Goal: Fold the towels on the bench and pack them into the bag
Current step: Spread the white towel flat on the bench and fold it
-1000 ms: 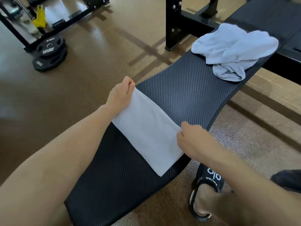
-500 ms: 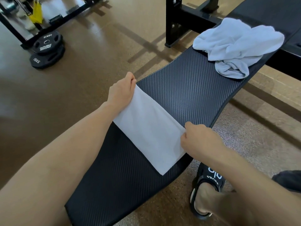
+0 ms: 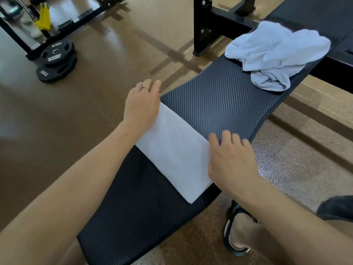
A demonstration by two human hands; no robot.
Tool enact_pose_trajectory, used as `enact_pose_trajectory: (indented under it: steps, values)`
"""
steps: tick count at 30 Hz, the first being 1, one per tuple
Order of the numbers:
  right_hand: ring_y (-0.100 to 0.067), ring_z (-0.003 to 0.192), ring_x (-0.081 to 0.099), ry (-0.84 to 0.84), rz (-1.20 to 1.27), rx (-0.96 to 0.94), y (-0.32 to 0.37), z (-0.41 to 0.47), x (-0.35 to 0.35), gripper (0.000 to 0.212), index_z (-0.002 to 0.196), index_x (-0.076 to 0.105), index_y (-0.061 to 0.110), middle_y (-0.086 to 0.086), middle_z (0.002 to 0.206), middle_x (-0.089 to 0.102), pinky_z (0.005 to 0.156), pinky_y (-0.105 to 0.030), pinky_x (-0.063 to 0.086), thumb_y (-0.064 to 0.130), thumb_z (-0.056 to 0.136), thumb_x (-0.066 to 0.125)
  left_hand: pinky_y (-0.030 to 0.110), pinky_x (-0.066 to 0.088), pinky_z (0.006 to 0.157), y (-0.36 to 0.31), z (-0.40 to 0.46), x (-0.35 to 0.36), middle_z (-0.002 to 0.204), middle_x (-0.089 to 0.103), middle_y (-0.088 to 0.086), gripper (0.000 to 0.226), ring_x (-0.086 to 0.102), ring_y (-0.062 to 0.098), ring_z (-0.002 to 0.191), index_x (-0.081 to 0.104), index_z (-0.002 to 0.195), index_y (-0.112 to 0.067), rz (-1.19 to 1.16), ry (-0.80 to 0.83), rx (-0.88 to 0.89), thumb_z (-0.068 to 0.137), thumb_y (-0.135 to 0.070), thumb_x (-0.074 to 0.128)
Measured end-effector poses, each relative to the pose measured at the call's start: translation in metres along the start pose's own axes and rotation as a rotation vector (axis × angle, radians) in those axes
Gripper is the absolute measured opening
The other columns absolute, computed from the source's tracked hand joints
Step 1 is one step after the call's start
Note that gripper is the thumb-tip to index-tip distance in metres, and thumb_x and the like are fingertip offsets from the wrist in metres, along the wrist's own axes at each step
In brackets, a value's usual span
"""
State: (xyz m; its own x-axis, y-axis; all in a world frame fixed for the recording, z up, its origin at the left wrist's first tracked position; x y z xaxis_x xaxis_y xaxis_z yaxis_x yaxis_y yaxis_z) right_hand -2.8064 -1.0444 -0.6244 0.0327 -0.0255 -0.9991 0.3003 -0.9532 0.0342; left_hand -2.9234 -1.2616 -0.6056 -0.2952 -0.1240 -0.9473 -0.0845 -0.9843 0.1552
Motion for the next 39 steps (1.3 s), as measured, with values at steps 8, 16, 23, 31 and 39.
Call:
enact_pose_trajectory:
  steps: [8,16,23,31,39]
  values:
    - [-0.026,0.157,0.006,0.158,0.168,-0.315,0.045,-0.007,0.050,0.071,0.162,0.014,0.014,-0.008,0.170,0.007,0.127,-0.044,0.007,0.051,0.102,0.016,0.042,0.000,0.128,-0.036,-0.106,0.037,0.172,0.002,-0.003,0.069,-0.001,0.020,0.158,0.010,0.164,-0.031,-0.233,0.415,0.071,0.099,-0.056,0.008]
    - [-0.027,0.157,0.002,0.192,0.237,-0.247,0.040,-0.007,0.050,0.081,0.163,0.009,0.020,-0.010,0.170,0.001,0.127,-0.041,0.004,0.060,0.093,0.000,0.046,0.003,0.127,-0.039,-0.110,0.011,0.170,0.009,0.010,0.076,0.007,0.029,0.157,0.012,0.163,-0.018,-0.116,0.368,0.065,0.099,-0.058,0.011]
    - [-0.033,0.105,0.049,0.066,0.314,-0.128,0.017,-0.011,0.031,0.037,0.133,0.051,0.013,-0.009,0.118,0.051,0.084,-0.045,0.048,0.026,0.099,0.049,0.040,0.035,0.117,-0.118,-0.222,-0.044,0.144,0.047,0.010,0.078,0.043,0.029,0.135,0.051,0.134,-0.013,-0.182,0.436,0.336,0.087,-0.075,0.048]
    - [-0.028,0.086,0.056,0.225,0.572,-0.045,0.018,-0.037,0.029,0.033,0.129,0.051,0.015,-0.004,0.112,0.039,0.074,-0.036,0.045,0.019,0.097,0.052,0.042,0.040,0.113,-0.127,-0.256,-0.053,0.132,0.053,0.009,0.055,0.049,0.030,0.126,0.054,0.114,-0.015,-0.097,0.281,0.299,0.088,-0.063,0.056]
    - [-0.030,0.124,0.037,0.387,0.219,-0.182,0.037,-0.083,0.023,0.068,0.134,0.036,0.022,-0.009,0.137,0.028,0.101,-0.043,0.043,0.044,0.079,0.070,0.043,0.052,0.096,-0.134,-0.272,-0.064,0.114,0.061,0.012,0.034,0.059,0.033,0.110,0.055,0.102,-0.014,0.024,0.219,0.507,0.097,-0.048,0.058]
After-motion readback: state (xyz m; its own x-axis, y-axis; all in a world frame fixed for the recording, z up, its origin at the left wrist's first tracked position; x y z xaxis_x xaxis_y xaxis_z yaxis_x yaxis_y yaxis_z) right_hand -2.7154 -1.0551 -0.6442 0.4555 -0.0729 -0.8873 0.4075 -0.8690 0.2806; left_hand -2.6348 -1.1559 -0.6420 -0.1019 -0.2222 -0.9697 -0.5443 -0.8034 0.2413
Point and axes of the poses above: each hand's wrist, its own z-axis towards the middle knuckle, its own x-axis out of the palm, y = z × x, the point moved 10 cm from there along z, towards the middle knuckle
